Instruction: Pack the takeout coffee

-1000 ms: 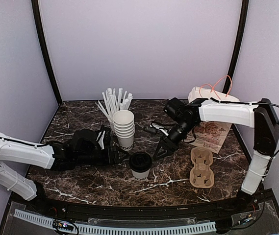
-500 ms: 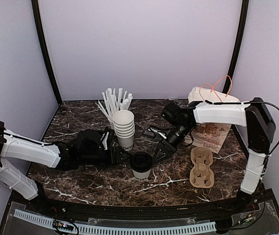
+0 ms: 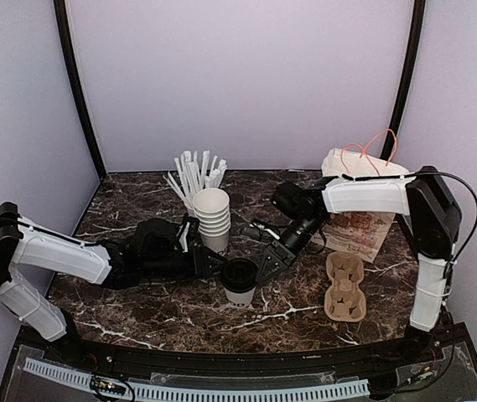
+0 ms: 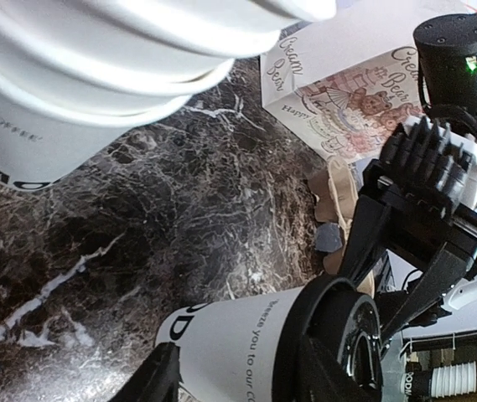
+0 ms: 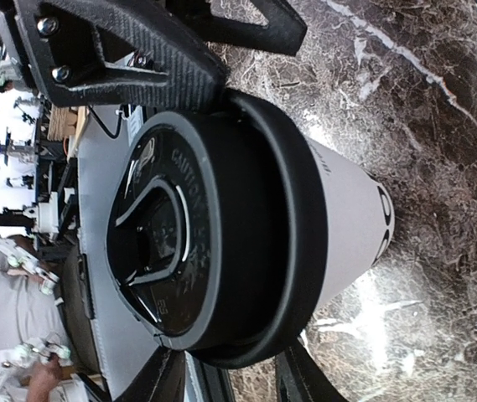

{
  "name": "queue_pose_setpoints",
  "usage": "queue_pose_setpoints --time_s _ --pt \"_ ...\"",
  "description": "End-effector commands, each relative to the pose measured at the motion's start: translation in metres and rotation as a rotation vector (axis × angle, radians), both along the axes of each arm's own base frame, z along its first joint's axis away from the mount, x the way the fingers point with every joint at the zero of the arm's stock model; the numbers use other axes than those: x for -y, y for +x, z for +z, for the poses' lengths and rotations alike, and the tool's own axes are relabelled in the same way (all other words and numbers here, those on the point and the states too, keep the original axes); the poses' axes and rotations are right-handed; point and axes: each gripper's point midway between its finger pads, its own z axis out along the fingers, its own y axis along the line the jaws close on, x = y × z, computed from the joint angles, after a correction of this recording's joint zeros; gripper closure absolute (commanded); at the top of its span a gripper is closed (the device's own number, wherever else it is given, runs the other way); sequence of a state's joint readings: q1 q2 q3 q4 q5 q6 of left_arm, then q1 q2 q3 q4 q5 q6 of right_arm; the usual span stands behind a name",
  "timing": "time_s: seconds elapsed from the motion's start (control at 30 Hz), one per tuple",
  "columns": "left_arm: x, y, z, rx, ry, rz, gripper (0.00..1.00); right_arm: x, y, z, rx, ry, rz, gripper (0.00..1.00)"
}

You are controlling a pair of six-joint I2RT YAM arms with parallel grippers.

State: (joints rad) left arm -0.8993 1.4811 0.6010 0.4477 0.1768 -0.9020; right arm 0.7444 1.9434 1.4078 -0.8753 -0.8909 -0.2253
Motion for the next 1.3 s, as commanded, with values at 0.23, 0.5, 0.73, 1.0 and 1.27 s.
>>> queue_pose_setpoints --time_s 0.23,0.5,0.73,1.0,1.27 --pt "-0.046 -0.043 -0.112 -0.305 0.302 0.001 0.60 0.027 0.029 -0.095 0.087 -0.328 -0.091 0.63" --pt "-0.013 -0.029 -0.075 -0.096 0.166 -0.129 0.61 0.005 0.016 -0.026 0.089 -0.079 0.024 0.64" --pt "0.013 -0.015 -0.042 0.099 0.121 -0.243 0.58 0.015 0.005 0.014 0.168 -0.004 0.059 0.53" --pt "0.027 -0.001 -0.007 0.206 0.061 -0.244 0.48 0.026 0.004 0.019 0.192 -0.009 0.055 0.51" --pt "0.029 0.006 0.041 0.304 0.020 -0.228 0.44 0.024 0.012 0.027 0.193 0.016 0.042 0.54"
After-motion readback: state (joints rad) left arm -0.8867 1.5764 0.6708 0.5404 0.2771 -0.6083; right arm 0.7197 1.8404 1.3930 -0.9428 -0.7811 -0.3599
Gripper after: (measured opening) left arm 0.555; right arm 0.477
